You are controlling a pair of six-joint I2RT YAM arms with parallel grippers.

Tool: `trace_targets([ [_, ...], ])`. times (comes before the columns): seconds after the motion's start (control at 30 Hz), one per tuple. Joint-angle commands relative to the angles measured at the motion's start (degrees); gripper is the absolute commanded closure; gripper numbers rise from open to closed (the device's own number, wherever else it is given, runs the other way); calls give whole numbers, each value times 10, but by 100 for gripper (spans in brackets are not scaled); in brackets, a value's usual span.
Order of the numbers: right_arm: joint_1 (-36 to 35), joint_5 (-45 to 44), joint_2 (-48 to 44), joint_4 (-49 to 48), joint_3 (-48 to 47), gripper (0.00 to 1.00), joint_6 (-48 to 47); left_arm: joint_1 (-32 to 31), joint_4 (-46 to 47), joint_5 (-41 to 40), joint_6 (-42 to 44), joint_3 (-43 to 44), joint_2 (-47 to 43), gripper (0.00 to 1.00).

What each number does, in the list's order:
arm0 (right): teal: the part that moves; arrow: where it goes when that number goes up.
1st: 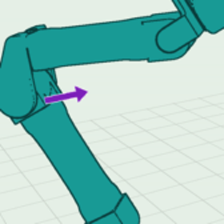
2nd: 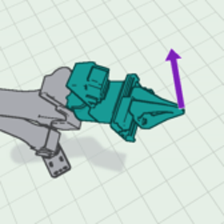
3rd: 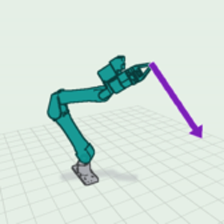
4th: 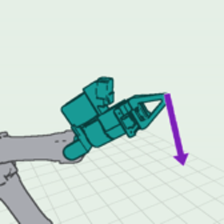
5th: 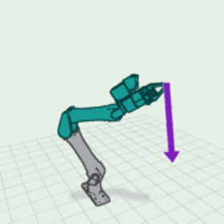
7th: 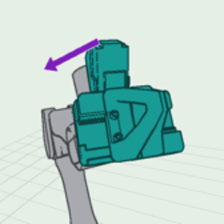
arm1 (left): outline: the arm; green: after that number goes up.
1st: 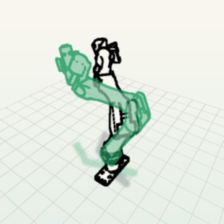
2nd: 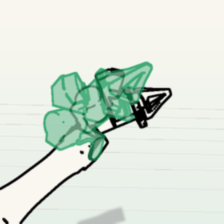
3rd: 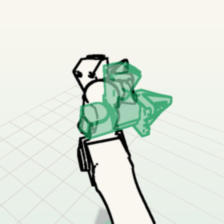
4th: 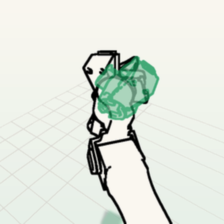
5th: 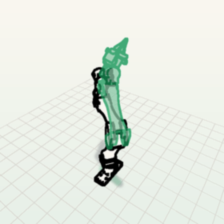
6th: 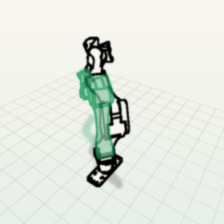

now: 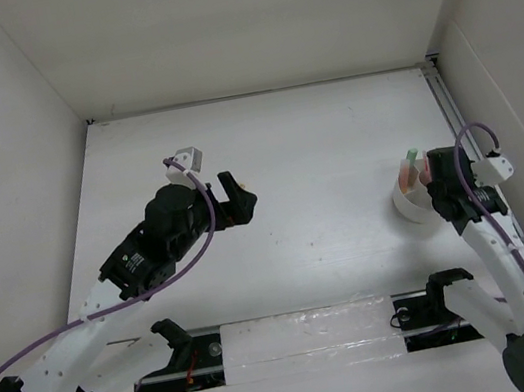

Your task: Sort the stationery into containers

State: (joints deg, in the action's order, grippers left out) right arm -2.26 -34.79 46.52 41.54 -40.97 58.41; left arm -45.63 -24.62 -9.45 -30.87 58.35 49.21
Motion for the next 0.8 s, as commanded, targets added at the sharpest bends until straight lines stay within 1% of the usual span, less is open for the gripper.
trace_targets([
  [0.0, -11, -59, -13, 23, -3, 100, 56, 2, 22, 3, 3, -9, -12, 0],
  [0.13, -11, -46, -27, 1, 2, 100, 38, 2, 22, 9, 3, -9, -7, 0],
  [0.3, -11, 20, -41, -13, 24, 100, 33, 2, 22, 9, 3, -9, -7, 0],
  [0.43, -11, 62, -70, -30, 44, 100, 33, 2, 22, 9, 3, -9, -7, 0],
  [0.5, -11, 62, -84, -36, 50, 100, 43, 2, 22, 9, 3, -9, -7, 0],
  [0.57, -11, 47, -90, -16, 50, 100, 57, 2, 22, 9, 3, -9, -7, 0],
  [0.7, -11, 40, -105, -15, 50, 100, 46, 2, 22, 15, 3, -9, -7, 0],
  [0.77, -11, 20, -105, -9, 50, 100, 46, 2, 27, 20, 3, -9, -7, 0],
])
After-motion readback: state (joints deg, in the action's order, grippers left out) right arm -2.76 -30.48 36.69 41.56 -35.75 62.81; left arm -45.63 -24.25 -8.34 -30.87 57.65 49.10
